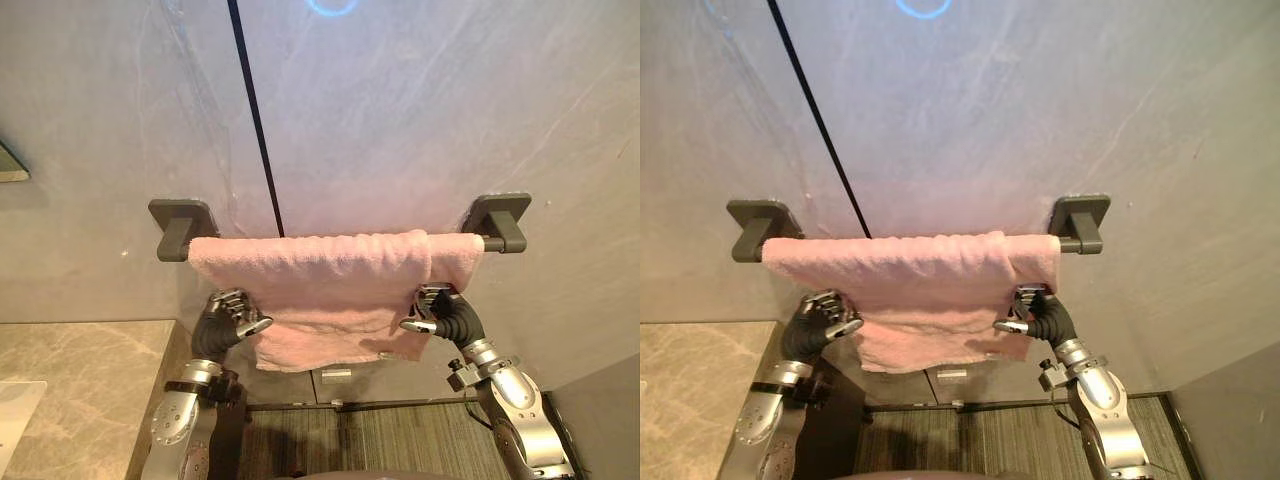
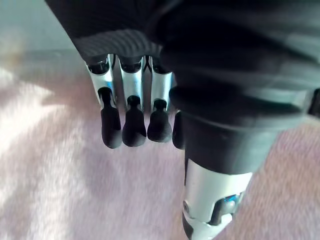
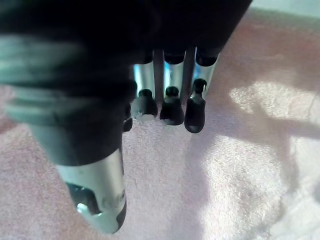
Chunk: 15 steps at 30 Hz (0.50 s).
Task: Organize washtable
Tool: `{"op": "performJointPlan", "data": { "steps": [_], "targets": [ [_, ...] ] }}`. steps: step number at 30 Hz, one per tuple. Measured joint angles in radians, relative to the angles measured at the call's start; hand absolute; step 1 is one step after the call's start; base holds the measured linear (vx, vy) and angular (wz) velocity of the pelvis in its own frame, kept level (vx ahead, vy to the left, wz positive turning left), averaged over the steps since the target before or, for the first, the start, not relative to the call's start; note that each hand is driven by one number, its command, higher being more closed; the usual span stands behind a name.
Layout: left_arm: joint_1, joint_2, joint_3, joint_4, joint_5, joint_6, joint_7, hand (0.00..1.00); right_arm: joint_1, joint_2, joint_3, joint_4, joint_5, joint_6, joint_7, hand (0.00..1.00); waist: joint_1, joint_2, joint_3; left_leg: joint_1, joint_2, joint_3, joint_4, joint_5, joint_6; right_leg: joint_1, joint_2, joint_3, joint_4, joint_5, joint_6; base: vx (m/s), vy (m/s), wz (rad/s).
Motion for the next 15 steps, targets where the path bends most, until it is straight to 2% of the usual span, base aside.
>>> {"op": "performJointPlan", "data": {
  "steps": [5, 13, 15],
  "targets": [
    [0.05, -0.035, 0.07, -0.074, -0.001, -0.01, 0.004, 0.0, 0.019, 0.041, -0.138, -0.003, -0.001, 0.0, -0.046, 0.0, -0.002, -0.003, -0.002, -0.002, -0.002, -0.002, 0.001, 0.0, 0.0, 0.001, -0.002, -0.003, -0.001, 0.0, 0.0, 0.0, 0.0, 0.0],
    [0.096, -0.088, 0.088, -0.092, -0.012, -0.014, -0.001, 0.0, 0.042, 0.093, -0.236, -0.006, 0.003, -0.001, -0.109, 0.0, -0.001, -0.004, -0.004, -0.009, -0.001, -0.012, 0.001, 0.0, 0.0, 0.001, -0.002, -0.014, -0.003, -0.001, 0.0, -0.01, -0.013, 0.03],
    [0.108, -0.112, 0.099, -0.101, -0.024, -0.014, -0.001, 0.0, 0.051, 0.112, -0.259, -0.006, 0.048, -0.001, -0.117, 0.0, -0.002, -0.004, -0.005, -0.013, -0.001, -0.013, 0.002, 0.0, 0.0, 0.001, -0.002, -0.017, -0.003, -0.001, 0.0, 0.0, 0.0, 0.0]
  ]
}}
